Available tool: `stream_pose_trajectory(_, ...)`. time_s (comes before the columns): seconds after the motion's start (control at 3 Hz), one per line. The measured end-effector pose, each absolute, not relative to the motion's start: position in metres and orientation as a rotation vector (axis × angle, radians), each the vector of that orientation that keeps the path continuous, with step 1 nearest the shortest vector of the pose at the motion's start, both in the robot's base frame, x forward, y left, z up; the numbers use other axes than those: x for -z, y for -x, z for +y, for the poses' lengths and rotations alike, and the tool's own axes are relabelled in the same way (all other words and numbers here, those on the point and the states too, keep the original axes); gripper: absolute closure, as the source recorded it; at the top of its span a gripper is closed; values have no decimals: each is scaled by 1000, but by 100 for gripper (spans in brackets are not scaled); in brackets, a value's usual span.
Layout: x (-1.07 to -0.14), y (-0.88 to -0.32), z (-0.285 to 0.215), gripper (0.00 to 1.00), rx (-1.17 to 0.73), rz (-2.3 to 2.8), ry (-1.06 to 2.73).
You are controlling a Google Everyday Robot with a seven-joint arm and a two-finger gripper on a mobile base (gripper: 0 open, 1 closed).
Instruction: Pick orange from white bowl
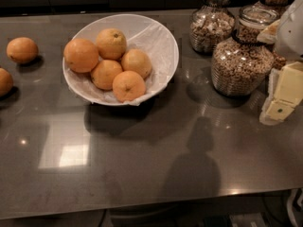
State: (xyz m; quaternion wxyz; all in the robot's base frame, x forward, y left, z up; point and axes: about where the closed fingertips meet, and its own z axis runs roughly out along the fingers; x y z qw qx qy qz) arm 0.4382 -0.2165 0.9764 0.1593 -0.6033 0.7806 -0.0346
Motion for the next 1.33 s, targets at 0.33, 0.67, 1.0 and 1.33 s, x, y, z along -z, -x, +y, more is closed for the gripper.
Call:
stream_pose_trajectory(0.33,-978,-440,-213,0,104,2219,1724)
stream_pose_trajectory(0.67,-979,-450,-189,0,96,2147,1769)
stream_pose_trajectory(1.0,-983,-464,-149,0,80,2033,1845)
stream_pose_trajectory(1.33,-984,-478,-112,0,75,1927,1914)
